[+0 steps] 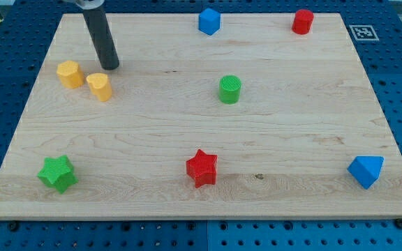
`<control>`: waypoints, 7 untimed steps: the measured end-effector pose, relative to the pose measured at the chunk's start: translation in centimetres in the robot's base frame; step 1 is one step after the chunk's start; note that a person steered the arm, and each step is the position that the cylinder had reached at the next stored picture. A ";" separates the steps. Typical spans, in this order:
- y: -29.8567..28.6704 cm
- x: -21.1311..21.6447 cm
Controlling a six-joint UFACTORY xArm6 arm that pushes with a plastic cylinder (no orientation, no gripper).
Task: Push the yellow hexagon closer to the yellow heart
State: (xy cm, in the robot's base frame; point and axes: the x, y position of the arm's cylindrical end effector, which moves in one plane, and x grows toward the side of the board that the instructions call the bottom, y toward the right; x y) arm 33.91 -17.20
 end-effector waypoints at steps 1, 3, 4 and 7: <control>-0.7 -0.4; -3.7 -0.4; -6.3 -0.4; -5.7 2.5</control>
State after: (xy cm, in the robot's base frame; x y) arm 36.39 -22.92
